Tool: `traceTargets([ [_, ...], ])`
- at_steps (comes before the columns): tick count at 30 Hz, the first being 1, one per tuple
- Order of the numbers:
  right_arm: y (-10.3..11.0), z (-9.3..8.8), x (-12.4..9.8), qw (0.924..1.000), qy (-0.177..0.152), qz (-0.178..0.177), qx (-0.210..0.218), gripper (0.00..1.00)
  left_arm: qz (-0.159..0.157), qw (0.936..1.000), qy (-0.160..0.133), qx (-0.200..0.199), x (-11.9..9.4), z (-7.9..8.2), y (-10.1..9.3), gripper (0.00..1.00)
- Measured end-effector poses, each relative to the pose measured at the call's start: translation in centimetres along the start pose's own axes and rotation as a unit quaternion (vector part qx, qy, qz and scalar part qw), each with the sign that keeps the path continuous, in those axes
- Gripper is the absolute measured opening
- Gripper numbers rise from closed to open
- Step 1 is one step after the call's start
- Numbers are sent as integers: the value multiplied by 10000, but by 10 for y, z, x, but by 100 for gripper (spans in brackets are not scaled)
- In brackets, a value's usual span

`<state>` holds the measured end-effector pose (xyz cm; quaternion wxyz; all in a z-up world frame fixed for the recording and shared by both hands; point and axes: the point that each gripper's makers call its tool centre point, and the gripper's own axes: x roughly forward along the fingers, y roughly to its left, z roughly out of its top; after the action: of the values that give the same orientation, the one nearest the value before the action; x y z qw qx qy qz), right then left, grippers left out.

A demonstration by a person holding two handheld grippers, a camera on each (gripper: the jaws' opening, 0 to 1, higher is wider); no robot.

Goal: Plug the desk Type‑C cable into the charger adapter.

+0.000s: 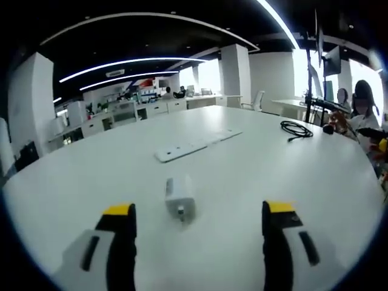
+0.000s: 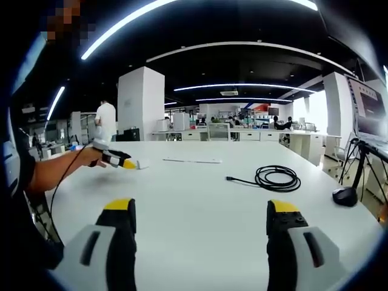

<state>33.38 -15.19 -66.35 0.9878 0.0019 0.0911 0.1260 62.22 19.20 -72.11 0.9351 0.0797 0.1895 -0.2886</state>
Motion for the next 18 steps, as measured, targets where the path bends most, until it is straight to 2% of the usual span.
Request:
traceTargets([
  [5,-1,0,1,10000,13,-9,-7,90,11,10000,43,18,5,-5,-3,83],
  [18,-1,-4,3,10000,44,2,13,90,55,9999,25,116,21,0,5,75],
])
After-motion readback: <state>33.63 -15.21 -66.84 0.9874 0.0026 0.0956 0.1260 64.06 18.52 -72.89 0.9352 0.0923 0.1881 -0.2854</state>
